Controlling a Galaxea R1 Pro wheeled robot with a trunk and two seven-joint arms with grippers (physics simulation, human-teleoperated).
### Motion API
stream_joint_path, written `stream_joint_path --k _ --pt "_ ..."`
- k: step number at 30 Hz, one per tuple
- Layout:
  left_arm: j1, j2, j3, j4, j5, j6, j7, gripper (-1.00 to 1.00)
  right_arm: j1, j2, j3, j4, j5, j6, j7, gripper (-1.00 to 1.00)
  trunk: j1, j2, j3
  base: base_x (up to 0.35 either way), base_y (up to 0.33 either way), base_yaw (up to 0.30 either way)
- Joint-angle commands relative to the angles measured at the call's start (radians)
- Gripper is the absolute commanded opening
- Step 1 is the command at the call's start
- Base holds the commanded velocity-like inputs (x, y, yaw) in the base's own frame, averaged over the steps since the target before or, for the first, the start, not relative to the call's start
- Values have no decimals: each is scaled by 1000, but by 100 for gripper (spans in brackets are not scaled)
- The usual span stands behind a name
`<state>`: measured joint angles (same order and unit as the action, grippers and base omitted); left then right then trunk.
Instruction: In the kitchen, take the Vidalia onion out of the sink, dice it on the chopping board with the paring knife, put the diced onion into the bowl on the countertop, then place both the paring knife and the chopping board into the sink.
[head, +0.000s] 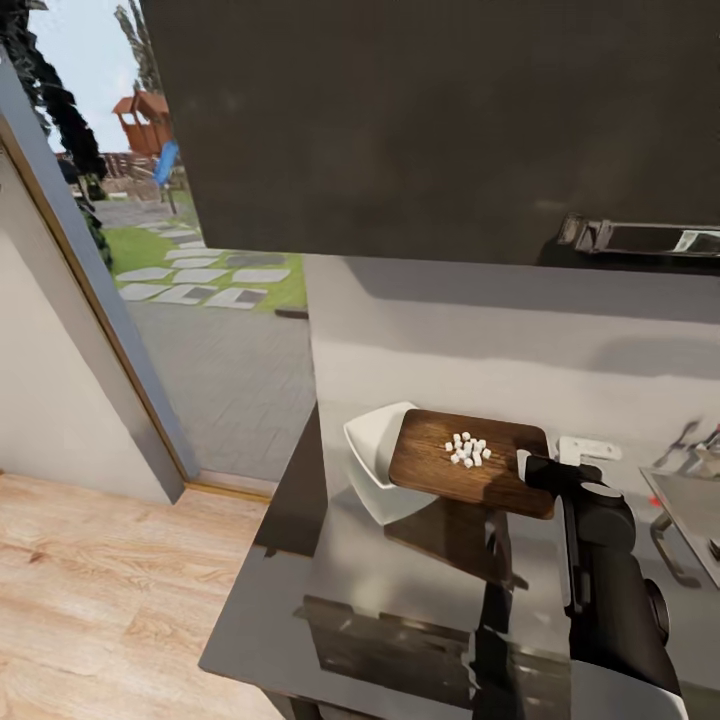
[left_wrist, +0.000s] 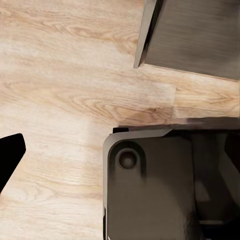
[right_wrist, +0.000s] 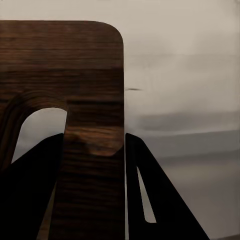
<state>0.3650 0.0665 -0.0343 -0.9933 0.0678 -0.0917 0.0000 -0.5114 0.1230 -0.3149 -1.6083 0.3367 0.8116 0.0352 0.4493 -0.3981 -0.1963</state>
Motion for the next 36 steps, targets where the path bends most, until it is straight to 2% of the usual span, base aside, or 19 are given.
stream_joint_path --k 1,16,26,30,36 --pt "0 1 -2 -1 7 -2 0 100 -1 1 -1 -1 4 4 3 -100 1 -2 0 33 6 0" --pt "0 1 -2 -1 7 -2 0 100 -1 -4 -1 -2 4 20 2 -100 1 -2 23 35 19 0" --pt "0 1 -2 0 7 -2 0 100 -1 -1 4 -2 4 21 -64 -100 1 -2 39 0 0 0" --pt "0 1 -2 0 7 -2 0 100 -1 0 20 -2 5 21 -68 -100 1 -2 46 0 0 0" --pt "0 1 -3 0 7 -2 0 100 -1 1 23 -2 5 21 -69 -100 1 -2 55 0 0 0"
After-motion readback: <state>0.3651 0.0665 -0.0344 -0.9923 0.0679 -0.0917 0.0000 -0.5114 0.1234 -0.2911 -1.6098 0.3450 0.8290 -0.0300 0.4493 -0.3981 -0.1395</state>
